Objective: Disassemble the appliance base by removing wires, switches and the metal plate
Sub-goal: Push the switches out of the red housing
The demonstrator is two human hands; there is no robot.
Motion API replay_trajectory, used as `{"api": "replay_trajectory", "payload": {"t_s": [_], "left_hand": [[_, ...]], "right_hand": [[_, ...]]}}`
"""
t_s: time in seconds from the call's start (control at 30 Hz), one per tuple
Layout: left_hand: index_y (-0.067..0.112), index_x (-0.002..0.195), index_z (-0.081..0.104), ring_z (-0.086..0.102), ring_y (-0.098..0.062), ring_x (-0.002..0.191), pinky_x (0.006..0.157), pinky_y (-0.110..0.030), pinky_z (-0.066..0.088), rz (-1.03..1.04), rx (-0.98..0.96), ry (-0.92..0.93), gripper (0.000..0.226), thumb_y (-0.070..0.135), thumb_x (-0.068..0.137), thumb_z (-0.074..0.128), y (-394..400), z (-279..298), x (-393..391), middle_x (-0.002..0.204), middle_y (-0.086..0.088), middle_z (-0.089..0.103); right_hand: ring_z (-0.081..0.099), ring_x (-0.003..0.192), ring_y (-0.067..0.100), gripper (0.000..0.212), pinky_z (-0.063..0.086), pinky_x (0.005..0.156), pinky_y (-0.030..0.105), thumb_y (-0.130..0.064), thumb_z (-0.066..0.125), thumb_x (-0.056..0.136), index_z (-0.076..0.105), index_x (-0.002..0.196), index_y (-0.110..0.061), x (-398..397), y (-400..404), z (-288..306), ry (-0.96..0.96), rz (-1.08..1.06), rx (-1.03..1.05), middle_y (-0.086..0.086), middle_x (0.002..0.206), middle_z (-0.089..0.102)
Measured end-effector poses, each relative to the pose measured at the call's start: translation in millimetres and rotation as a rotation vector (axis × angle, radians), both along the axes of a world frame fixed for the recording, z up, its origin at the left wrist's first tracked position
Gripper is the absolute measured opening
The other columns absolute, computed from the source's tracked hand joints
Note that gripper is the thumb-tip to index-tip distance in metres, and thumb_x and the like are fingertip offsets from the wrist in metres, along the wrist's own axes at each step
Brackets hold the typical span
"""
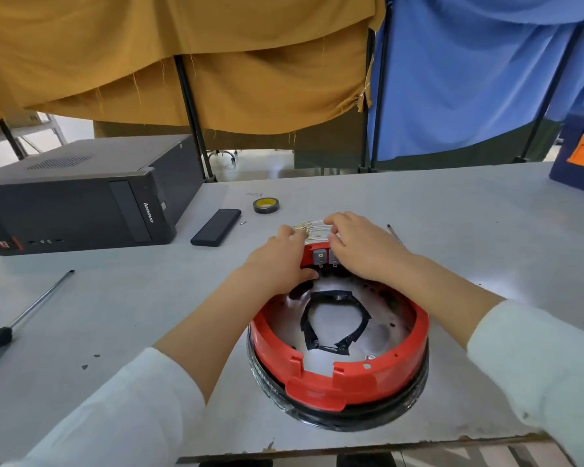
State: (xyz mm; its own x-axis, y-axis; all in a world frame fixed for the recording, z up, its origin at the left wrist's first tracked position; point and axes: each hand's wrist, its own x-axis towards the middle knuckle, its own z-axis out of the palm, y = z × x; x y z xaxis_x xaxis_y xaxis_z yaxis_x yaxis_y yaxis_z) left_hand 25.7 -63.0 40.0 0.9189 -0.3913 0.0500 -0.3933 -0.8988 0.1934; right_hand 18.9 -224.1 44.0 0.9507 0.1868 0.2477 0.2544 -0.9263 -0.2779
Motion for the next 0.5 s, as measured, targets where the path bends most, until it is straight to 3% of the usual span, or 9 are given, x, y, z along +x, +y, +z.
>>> {"api": "replay_trajectory", "payload": {"t_s": [0.1, 0.2, 0.37, 0.5], "left_hand": [[0.015, 0.133, 0.038, 0.049, -0.030, 0.118, 0.095, -0.039, 0.041, -0.072, -0.011, -0.019, 0.053, 0.038, 0.090, 0.057, -4.2, -2.8, 5.1, 0.136, -0.009, 0.043], [0.012, 0.116, 0.042, 0.057, -0.033, 0.102, 0.074, -0.037, 0.041, 0.022, 0.049, -0.087, 0.040, 0.045, 0.093, 0.047, -5.3, -15.2, 5.7, 0.112, -0.012, 0.060], [0.009, 0.106, 0.042, 0.058, -0.033, 0.097, 0.064, -0.032, 0.034, 0.049, 0.164, -0.188, 0.037, 0.045, 0.096, 0.040, -7.1, -22.5, 6.9, 0.106, -0.012, 0.059], [0.011, 0.102, 0.042, 0.059, -0.034, 0.092, 0.062, -0.033, 0.034, 0.031, 0.113, -0.210, 0.013, 0.024, 0.098, 0.043, -4.2, -27.3, 5.4, 0.103, -0.014, 0.059]], "right_hand": [[0.055, 0.099, 0.029, 0.032, 0.045, 0.081, 0.040, -0.029, 0.028, 0.099, 0.054, 0.106, -0.011, 10.5, 4.7, -18.1, 0.018, -0.046, -0.143, 0.012, 0.111, 0.060], [0.056, 0.093, 0.028, 0.031, 0.045, 0.079, 0.041, -0.027, 0.029, 0.098, 0.056, 0.096, -0.011, 12.6, 1.3, -17.8, 0.034, 0.068, -0.143, 0.010, 0.100, 0.062], [0.056, 0.094, 0.023, 0.024, 0.045, 0.079, 0.040, -0.033, 0.038, 0.094, 0.055, 0.102, -0.018, 7.3, -6.2, -16.7, 0.023, 0.218, -0.164, 0.002, 0.103, 0.062], [0.055, 0.106, 0.022, 0.032, 0.045, 0.086, 0.041, -0.034, 0.038, 0.095, 0.053, 0.118, -0.018, 8.3, -6.2, -18.9, -0.001, 0.222, -0.158, 0.002, 0.115, 0.061]]}}
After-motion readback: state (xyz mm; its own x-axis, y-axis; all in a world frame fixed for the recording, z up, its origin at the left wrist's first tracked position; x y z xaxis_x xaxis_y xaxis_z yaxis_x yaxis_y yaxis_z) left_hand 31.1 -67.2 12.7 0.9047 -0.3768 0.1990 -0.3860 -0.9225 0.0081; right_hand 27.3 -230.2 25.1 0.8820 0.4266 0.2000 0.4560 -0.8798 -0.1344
